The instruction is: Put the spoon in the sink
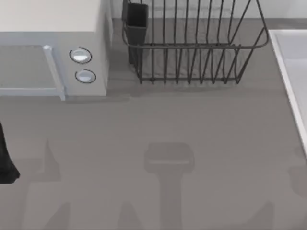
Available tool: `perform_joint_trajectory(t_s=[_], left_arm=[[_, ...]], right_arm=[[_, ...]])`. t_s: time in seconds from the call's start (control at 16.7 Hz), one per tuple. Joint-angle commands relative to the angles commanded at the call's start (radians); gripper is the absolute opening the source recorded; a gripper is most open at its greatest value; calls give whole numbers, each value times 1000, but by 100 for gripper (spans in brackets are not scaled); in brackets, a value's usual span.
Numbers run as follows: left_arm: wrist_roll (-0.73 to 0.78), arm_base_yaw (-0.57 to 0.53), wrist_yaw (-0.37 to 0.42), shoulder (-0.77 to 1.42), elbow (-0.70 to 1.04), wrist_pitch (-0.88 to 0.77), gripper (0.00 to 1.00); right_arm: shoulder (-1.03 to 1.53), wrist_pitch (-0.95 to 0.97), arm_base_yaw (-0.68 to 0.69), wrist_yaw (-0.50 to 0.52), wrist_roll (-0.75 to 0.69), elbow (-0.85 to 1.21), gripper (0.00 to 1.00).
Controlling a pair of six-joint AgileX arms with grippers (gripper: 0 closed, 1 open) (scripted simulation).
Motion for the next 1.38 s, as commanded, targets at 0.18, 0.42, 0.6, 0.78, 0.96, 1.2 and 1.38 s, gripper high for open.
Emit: perform_joint_trajectory(t_s=[0.18,0.42,0.6,0.78,0.96,1.2,1.38], left_arm=[[0,0,0,0,0,0,100],[0,0,0,0,0,0,100],[0,0,0,0,0,0,100],[0,0,0,0,0,0,100],[0,0,0,0,0,0,100],[0,0,0,0,0,0,100],[0,0,0,0,0,0,100]], right_arm=[[252,-208,-29,0,-110,142,100],[516,-438,-62,0,-235,309,100],[650,-551,-79,-1,-299,398,100],[702,-596,-85,-2,-325,435,100],[702,-596,-85,-2,-325,435,100],[718,-556,-82,-2,-321,408,100],[778,-425,-81,-2,-319,340,100]])
